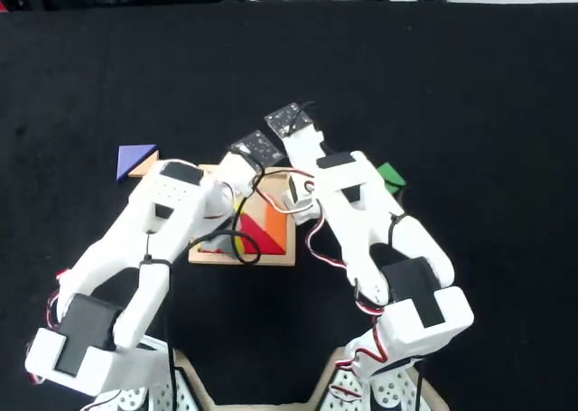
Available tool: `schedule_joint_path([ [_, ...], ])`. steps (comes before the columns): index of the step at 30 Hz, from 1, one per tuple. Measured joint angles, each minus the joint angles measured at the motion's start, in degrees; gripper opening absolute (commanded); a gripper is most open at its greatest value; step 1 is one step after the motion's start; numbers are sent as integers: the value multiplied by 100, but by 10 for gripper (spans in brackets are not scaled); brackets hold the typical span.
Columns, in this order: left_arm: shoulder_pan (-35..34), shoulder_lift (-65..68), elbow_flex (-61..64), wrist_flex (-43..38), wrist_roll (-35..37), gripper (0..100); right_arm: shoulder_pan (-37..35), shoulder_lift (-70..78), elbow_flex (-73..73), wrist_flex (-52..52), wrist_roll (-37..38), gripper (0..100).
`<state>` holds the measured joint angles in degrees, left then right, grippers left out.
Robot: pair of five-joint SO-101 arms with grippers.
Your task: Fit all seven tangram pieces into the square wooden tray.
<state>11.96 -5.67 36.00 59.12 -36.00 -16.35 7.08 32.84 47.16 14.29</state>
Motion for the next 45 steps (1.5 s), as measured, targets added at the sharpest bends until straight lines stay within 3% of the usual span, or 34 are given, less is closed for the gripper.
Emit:
schedule_joint_path([
  [5, -308, 0, -255, 492, -1240, 316, 0, 0, 0, 0, 62, 11],
  [12, -571, 0, -334, 554, -1811, 305, 0, 0, 0, 0, 79, 11],
  [22, -492, 0, -316, 475, -1820, 295, -18, 0, 0, 0, 79, 11],
  [29, -396, 0, -114, -44, -1213, 295, -18, 0, 0, 0, 79, 11],
  [45, -325, 18, 35, -88, -1152, 257, -18, 0, 0, 0, 79, 11],
])
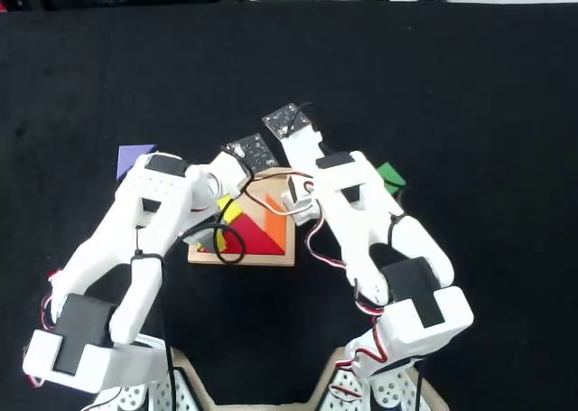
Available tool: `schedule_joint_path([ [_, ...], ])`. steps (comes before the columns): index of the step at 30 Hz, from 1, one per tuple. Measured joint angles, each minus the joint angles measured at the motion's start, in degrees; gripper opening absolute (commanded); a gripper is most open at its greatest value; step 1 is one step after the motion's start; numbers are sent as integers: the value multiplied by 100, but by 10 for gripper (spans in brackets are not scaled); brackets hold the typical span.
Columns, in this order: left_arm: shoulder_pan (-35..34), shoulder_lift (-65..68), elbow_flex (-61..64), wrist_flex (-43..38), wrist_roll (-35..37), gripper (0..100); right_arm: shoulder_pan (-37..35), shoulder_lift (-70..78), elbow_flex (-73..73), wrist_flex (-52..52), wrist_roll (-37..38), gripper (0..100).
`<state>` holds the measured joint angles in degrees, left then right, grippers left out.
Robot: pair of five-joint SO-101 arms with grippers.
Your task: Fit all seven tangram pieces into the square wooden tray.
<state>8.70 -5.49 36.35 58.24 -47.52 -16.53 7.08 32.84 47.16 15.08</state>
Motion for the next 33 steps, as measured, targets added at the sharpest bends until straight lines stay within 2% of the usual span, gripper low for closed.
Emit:
schedule_joint_path([
  [13, 193, 0, 185, 0, 0, 223, 0, 0, 0, 0, 0, 11],
  [24, 255, 0, 193, 9, 0, 77, 0, 0, 0, 0, 0, 11],
  [33, 255, 0, 193, 9, 0, 64, 0, 0, 0, 0, 0, 11],
])
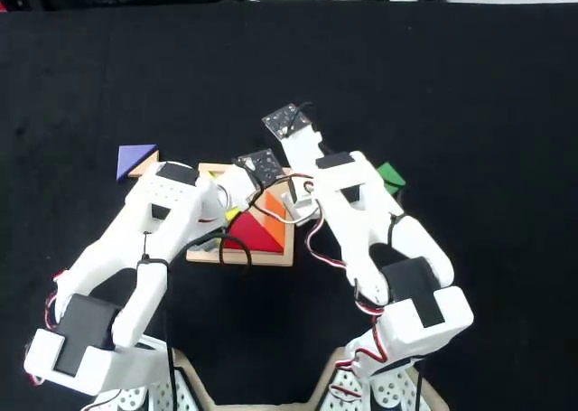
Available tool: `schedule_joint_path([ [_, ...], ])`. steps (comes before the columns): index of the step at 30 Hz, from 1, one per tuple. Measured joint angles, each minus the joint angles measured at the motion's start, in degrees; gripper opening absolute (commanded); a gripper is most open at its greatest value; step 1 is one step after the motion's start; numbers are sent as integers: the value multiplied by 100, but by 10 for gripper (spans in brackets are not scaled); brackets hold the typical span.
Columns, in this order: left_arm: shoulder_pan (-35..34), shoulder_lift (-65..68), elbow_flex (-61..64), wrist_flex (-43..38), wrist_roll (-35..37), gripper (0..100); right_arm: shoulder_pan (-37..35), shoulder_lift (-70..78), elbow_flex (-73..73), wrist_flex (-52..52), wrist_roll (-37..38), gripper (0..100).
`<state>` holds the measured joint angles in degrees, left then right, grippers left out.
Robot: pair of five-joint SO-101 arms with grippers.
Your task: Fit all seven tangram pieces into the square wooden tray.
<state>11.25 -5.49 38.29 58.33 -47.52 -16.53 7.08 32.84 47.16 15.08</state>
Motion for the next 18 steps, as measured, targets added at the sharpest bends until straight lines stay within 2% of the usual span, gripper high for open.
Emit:
schedule_joint_path([
  [7, -26, 0, -501, 308, -53, 61, 0, 0, 0, 0, 0, 11],
  [13, -18, 0, -1002, 281, -1380, 61, 0, 0, 0, 0, 0, 11],
  [18, 53, 0, -1125, -211, -2303, 62, 176, 9, 0, 9, -97, 11],
])
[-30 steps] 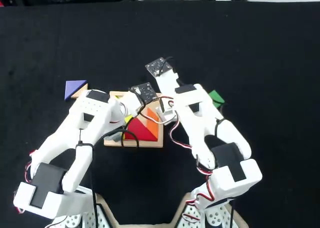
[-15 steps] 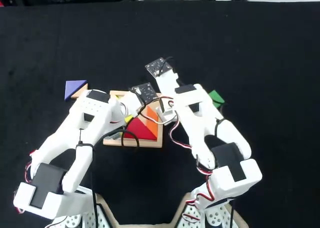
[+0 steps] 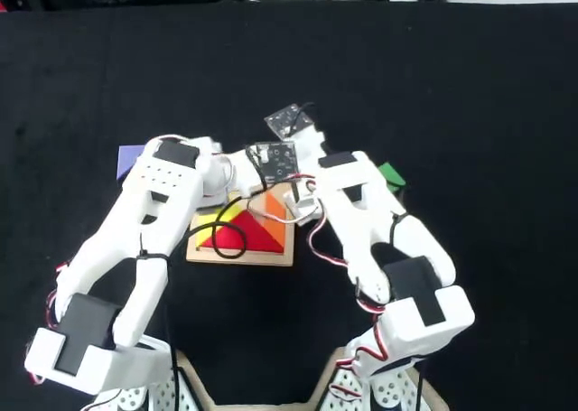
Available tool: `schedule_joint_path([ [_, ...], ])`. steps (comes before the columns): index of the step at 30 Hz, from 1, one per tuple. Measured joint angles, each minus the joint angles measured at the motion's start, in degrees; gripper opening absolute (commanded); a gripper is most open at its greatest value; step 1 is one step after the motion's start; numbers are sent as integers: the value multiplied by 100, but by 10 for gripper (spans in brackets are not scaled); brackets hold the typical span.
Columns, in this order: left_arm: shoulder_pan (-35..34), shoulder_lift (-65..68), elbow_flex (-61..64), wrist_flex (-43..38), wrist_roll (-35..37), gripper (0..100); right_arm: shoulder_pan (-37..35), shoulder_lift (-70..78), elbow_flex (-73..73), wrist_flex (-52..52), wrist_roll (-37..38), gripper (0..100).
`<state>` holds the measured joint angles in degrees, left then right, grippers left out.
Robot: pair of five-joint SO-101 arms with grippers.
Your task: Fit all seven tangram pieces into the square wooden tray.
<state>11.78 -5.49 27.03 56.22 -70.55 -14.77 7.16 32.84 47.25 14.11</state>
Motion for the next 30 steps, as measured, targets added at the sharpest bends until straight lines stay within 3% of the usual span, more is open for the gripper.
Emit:
schedule_joint_path([
  [11, 360, 1451, -923, -589, -308, 66, 290, 18, 0, 9, -141, 11],
  [20, 360, 2022, -1908, 360, -308, 67, 299, 26, 0, 9, -141, 11],
  [22, 360, 2084, -1952, 369, -308, 106, 299, 35, 0, 9, -141, 11],
  [27, 325, 2251, -2075, 387, -290, 339, 299, 35, 0, 0, -141, 11],
  [30, 220, 2400, -2154, 334, -281, 303, 264, 35, 0, 9, -141, 11],
])
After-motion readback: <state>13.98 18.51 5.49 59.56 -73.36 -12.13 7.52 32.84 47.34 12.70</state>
